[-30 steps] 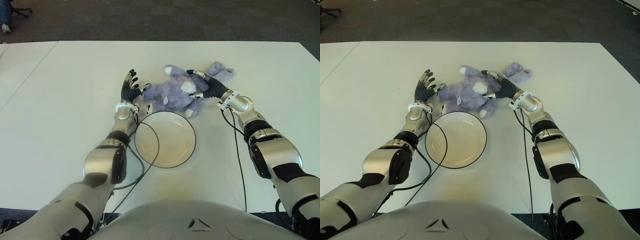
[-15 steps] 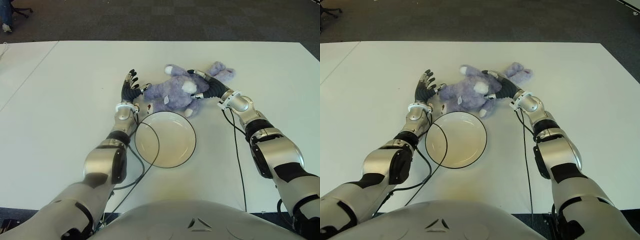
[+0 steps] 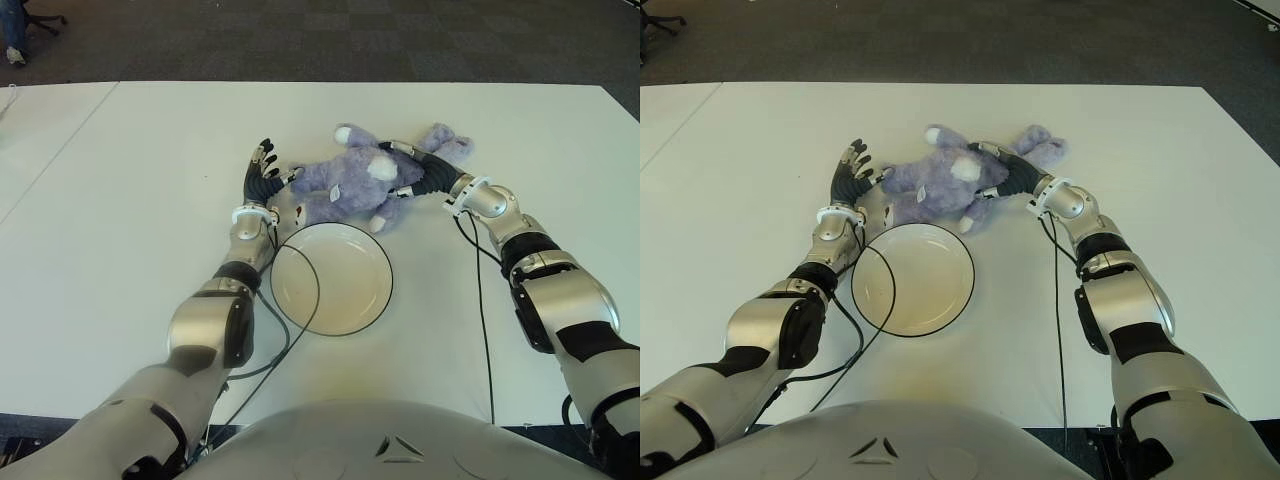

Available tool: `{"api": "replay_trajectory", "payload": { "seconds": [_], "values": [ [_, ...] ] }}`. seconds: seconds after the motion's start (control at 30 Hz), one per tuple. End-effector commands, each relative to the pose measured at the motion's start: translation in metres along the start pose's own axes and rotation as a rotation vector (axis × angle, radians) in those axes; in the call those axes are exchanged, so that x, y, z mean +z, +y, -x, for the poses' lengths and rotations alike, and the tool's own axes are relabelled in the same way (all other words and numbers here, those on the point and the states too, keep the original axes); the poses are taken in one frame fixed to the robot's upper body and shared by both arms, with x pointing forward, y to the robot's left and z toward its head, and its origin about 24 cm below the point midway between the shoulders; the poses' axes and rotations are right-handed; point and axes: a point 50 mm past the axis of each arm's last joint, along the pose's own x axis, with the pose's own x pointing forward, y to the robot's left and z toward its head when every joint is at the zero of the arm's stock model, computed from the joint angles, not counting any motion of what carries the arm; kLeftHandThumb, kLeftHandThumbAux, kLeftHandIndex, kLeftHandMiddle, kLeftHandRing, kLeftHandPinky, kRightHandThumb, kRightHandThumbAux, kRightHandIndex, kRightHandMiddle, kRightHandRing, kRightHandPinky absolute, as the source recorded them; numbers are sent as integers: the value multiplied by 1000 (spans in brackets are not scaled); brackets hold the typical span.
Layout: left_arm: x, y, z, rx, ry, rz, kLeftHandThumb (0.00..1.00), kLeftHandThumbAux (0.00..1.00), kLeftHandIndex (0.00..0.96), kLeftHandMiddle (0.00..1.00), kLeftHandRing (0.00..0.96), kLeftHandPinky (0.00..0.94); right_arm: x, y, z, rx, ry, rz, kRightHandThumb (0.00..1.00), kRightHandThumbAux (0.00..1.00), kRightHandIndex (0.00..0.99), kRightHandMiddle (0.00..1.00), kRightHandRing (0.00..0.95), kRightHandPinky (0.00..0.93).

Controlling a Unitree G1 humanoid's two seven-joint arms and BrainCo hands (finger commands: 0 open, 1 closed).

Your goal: Put the doll into the plate.

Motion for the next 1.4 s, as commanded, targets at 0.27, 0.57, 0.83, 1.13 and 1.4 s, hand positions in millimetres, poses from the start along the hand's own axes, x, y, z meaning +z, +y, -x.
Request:
{"api": "replay_trajectory", "payload": {
  "seconds": [0.27,0.57,0.83,1.13,1.4],
  "values": [
    [-68,3,38,7,308,-7,0,869,70,106,117,169,-25,31,9,318,200,65,395,697,0,0,0,0],
    [-68,4,38,8,314,-11,0,851,52,100,116,166,-19,57,-2,406,188,87,306,650,0,0,0,0],
    [-68,3,38,0,316,5,0,832,40,82,99,142,-19,75,-6,429,203,128,253,624,0,0,0,0],
    [-68,3,38,3,312,22,0,840,50,91,101,151,-14,90,-14,334,186,120,350,622,67,193,251,344],
    [-68,3,38,6,312,23,0,830,50,94,104,147,-14,92,-16,207,182,75,460,674,173,315,358,395]
  ]
}}
